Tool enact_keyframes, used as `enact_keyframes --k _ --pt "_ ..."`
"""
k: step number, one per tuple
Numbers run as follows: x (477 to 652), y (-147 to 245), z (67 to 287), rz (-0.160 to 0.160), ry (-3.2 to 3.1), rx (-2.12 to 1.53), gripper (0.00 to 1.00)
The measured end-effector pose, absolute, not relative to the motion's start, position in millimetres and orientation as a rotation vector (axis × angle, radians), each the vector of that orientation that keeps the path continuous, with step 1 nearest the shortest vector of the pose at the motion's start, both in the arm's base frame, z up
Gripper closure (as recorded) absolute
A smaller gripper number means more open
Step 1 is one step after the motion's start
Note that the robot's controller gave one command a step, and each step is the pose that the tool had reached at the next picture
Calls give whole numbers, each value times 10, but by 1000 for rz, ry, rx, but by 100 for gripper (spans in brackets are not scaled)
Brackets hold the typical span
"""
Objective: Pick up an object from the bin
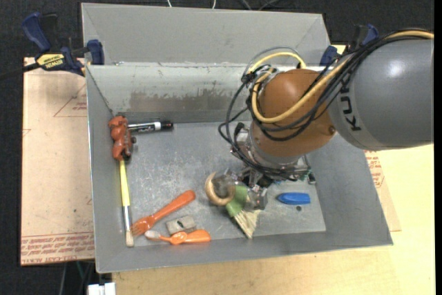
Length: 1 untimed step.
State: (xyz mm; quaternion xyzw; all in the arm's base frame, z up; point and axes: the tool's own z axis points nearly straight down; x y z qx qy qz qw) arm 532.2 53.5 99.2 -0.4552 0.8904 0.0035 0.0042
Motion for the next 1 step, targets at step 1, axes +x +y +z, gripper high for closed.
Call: enact_keyframes --k 1 --pt "5310 540 1476 16 2794 -1426 100"
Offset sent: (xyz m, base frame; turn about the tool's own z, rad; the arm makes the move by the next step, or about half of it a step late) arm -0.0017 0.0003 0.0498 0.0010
